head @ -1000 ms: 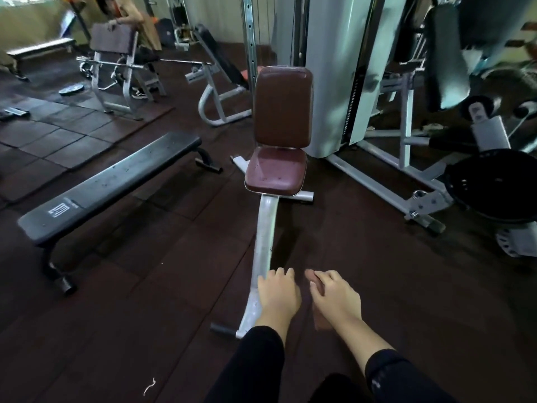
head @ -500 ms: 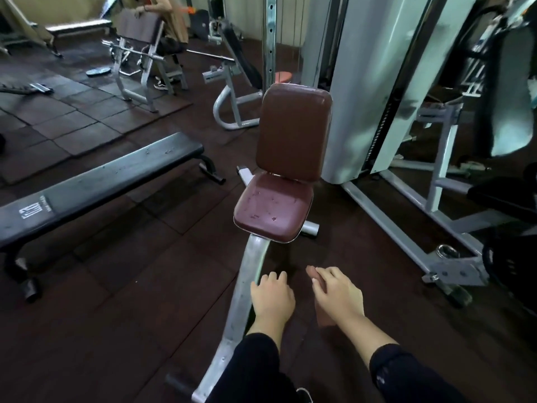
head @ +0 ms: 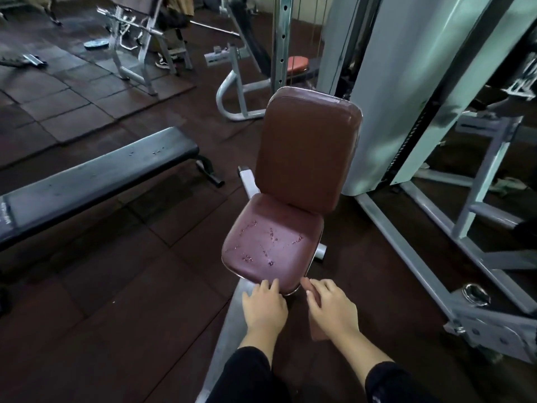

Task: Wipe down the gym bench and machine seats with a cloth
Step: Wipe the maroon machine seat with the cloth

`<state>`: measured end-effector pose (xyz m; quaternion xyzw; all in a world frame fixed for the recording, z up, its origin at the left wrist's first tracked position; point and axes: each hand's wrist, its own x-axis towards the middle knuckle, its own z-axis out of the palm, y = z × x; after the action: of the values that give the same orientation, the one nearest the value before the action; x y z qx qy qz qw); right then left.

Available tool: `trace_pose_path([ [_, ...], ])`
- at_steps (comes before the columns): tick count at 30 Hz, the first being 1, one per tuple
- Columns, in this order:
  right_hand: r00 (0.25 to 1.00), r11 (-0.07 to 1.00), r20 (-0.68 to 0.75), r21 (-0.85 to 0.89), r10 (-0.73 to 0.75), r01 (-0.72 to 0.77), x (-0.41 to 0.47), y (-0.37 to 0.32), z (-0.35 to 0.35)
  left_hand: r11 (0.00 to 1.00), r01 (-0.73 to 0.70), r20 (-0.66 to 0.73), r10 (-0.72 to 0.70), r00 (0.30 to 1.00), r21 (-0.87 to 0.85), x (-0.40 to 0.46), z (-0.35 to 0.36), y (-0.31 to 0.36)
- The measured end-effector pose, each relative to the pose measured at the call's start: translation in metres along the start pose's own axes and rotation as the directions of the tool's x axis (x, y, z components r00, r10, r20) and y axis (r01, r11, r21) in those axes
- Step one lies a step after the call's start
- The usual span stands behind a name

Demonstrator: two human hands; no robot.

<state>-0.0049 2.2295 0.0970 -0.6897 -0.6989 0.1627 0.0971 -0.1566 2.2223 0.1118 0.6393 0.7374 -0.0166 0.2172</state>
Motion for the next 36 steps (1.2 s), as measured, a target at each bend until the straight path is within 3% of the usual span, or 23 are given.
trace_pose_path([
  [12,0.997,0.997,-0.049,-0.045,-0.065,0.063,0.190,0.009,0.069,0.999,0.012,0.076,-0.014,0.997,0.031,0.206,0.019,-0.004],
  [22,0.972,0.959,-0.010,-0.165,-0.233,0.228,0.286,0.034,0.142,0.998,0.012,0.072,-0.016,0.997,0.059,0.300,0.083,-0.020],
  [28,0.908,0.867,0.092,-0.274,-0.408,0.417,0.289,0.047,0.175,0.998,-0.065,-0.112,0.065,0.992,0.003,0.305,0.126,-0.043],
  [36,0.887,0.881,0.131,-0.124,-0.442,0.457,0.285,0.061,0.184,0.995,-0.096,-0.234,0.088,0.968,-0.024,0.303,0.141,-0.050],
])
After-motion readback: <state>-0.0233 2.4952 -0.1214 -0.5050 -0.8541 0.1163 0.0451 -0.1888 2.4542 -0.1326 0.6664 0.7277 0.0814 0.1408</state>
